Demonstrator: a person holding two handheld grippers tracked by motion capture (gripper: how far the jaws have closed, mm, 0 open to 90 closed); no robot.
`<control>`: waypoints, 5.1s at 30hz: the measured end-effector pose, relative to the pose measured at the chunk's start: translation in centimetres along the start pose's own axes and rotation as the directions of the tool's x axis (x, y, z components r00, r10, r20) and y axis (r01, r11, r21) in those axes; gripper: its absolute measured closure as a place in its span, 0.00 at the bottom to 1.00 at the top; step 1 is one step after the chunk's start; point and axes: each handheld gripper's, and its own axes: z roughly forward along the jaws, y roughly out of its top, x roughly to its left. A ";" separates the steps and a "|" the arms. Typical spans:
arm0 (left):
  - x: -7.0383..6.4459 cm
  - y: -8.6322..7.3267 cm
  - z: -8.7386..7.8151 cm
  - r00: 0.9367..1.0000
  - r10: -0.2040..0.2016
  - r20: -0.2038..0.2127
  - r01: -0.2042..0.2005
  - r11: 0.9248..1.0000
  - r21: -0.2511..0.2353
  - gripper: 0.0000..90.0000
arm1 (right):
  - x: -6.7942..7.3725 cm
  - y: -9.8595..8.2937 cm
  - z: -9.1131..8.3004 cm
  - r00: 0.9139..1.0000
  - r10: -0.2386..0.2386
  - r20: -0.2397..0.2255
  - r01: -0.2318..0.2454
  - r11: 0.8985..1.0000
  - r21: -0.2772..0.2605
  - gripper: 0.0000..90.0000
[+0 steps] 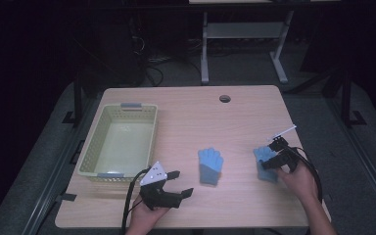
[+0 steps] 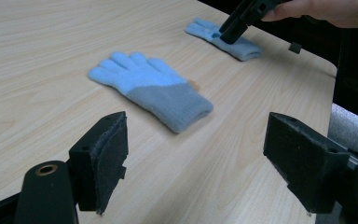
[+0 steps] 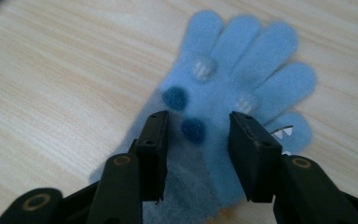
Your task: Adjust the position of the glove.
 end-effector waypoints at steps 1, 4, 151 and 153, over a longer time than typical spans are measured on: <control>0.0 0.0 0.0 1.000 -0.001 0.000 0.001 1.000 -0.001 0.24 | 0.0 -0.1 0.0 1.000 -0.002 0.005 0.002 1.000 -0.002 0.66; 0.0 0.0 0.1 1.000 -0.003 0.002 0.003 1.000 0.001 0.24 | 0.1 -0.1 0.0 1.000 -0.007 0.016 0.007 1.000 -0.003 0.66; 0.2 0.0 -0.6 1.000 -0.019 -0.025 0.019 1.000 -0.020 0.25 | 16.1 6.7 2.5 0.972 -0.203 -0.121 0.184 0.971 -0.150 0.87; 0.2 -0.1 -0.5 1.000 -0.023 -0.021 0.023 1.000 -0.021 0.25 | 16.2 6.7 3.2 0.971 -0.206 -0.125 0.190 0.974 -0.125 0.88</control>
